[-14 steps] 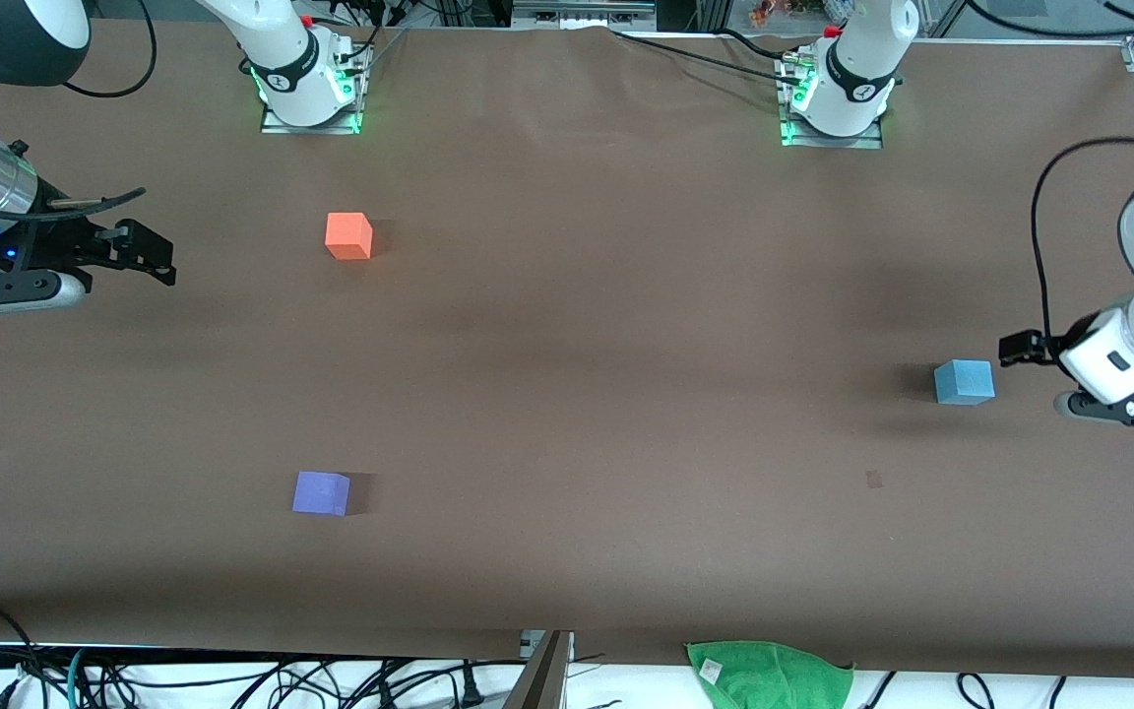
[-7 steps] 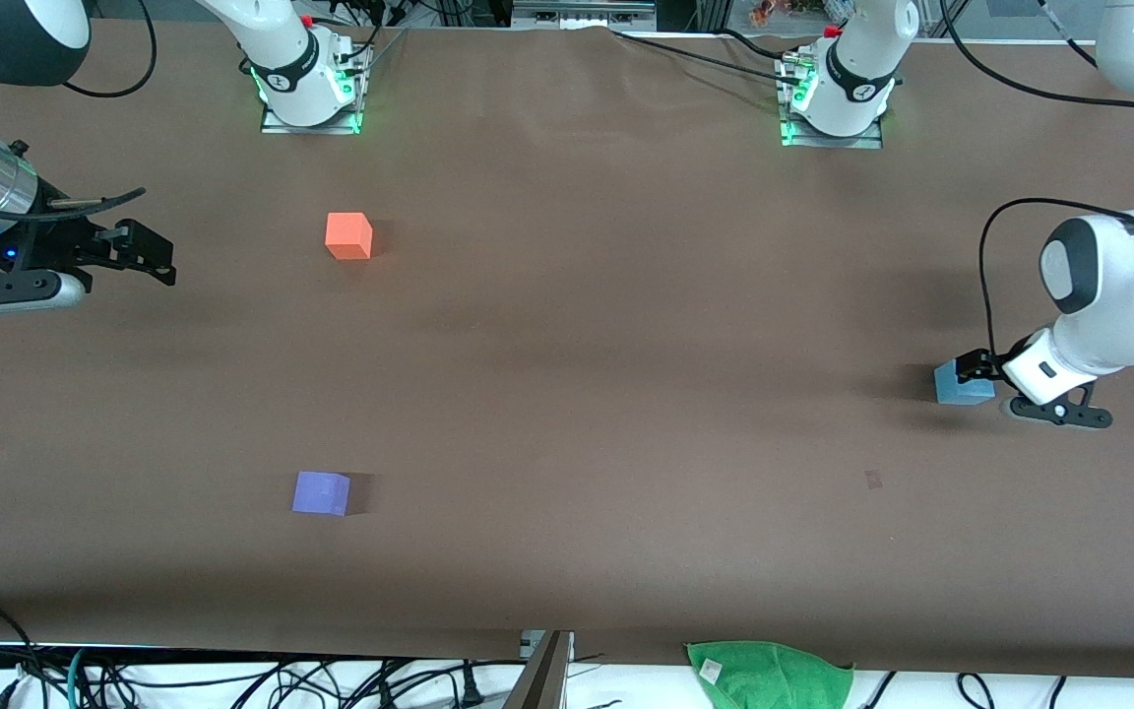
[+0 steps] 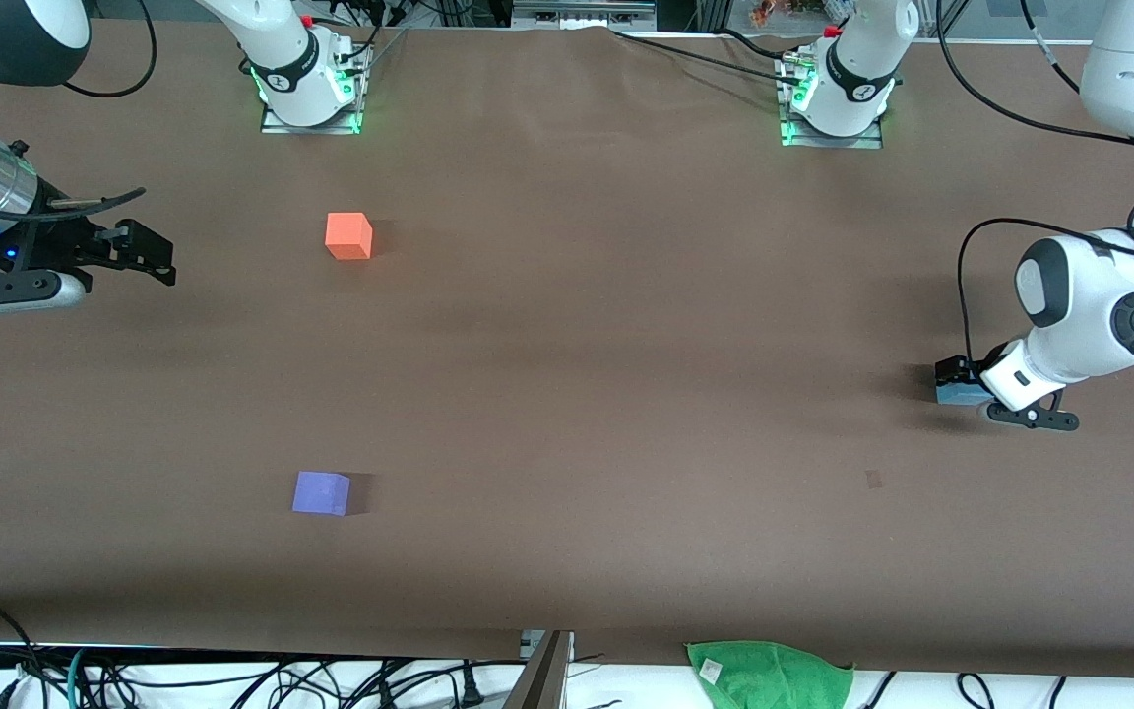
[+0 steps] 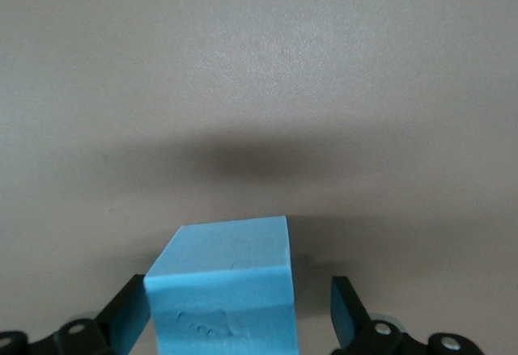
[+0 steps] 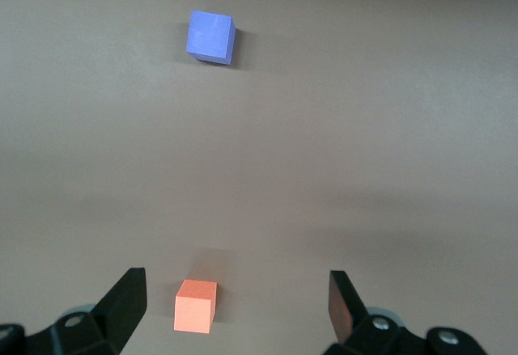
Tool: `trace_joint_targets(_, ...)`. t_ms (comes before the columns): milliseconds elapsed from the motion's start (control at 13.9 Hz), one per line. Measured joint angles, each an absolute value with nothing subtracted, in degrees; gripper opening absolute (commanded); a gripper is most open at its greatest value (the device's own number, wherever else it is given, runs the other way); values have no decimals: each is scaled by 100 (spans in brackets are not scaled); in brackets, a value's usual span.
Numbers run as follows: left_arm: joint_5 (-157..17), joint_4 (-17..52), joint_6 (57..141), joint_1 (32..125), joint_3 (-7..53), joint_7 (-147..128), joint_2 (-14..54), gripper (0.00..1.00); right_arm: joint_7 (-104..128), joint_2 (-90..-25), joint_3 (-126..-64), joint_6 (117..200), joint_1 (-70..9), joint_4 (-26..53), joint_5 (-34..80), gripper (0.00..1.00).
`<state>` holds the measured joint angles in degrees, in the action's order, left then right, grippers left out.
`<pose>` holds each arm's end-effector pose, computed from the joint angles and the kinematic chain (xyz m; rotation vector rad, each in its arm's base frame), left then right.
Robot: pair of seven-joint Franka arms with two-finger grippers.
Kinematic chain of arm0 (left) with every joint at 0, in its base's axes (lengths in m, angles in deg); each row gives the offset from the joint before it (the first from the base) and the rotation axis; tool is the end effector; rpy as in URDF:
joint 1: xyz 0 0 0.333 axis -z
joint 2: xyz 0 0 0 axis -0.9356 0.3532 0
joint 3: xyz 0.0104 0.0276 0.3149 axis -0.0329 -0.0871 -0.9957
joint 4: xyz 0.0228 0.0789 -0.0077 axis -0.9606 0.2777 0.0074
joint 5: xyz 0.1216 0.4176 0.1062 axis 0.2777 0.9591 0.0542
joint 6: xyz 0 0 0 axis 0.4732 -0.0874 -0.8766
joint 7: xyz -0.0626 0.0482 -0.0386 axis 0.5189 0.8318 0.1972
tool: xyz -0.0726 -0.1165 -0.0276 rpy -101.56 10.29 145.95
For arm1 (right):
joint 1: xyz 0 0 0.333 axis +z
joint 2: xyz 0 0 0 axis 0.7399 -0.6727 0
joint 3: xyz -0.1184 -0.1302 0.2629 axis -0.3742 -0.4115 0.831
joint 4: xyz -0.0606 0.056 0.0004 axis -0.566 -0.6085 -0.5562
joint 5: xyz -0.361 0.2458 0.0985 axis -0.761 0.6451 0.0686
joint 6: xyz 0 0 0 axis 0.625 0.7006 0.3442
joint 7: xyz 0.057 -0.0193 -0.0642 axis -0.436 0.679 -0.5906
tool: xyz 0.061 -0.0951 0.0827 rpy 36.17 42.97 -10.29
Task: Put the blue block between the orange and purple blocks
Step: 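Reach the left gripper down over the light-blue cube, then close the left gripper on the blue cube and lift it, then carry the blue cube with the left gripper toward the table middle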
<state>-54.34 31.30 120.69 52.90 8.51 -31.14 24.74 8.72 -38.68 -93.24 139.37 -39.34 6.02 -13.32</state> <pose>0.6223 0.1394 0.1180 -3.1134 0.1966 0.1308 0.6406 0.0537 0.5326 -3.1363 -0.1693 0.0088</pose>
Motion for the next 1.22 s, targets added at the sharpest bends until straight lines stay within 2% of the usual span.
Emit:
trace_joint_targets(72,-5435,3130,12074,5287,851,-3114,2522,37,872,-3868,-9324,13937,-3934,602,-1332,99)
trace_joint_targets(215,-5435,3130,12074,5266,851,-3114,2581,16,872,-3868,-9324,13937,-3934,602,-1332,99)
trace_joint_targets(287,-5436,3128,12074,5251,852,-3114,2594,13,872,-3868,-9324,13937,-3934,602,-1332,99)
trace_joint_targets(503,-5437,3087,11933,5234,862,-3114,2585,14,872,-3868,-9324,13937,-3935,602,-1332,99)
trace_joint_targets(646,-5446,2915,11522,5232,988,-3059,2482,14,872,-3868,-9324,13937,-3935,602,-1332,99)
trace_joint_targets(1005,-5466,1639,9039,5324,2149,-1766,2009,14,872,-3868,-9324,13938,-3935,602,-1332,99)
trace_joint_targets(1221,-5473,1328,8730,5665,2815,-698,1983,14,872,-3868,-9325,13937,-3935,602,-1332,99)
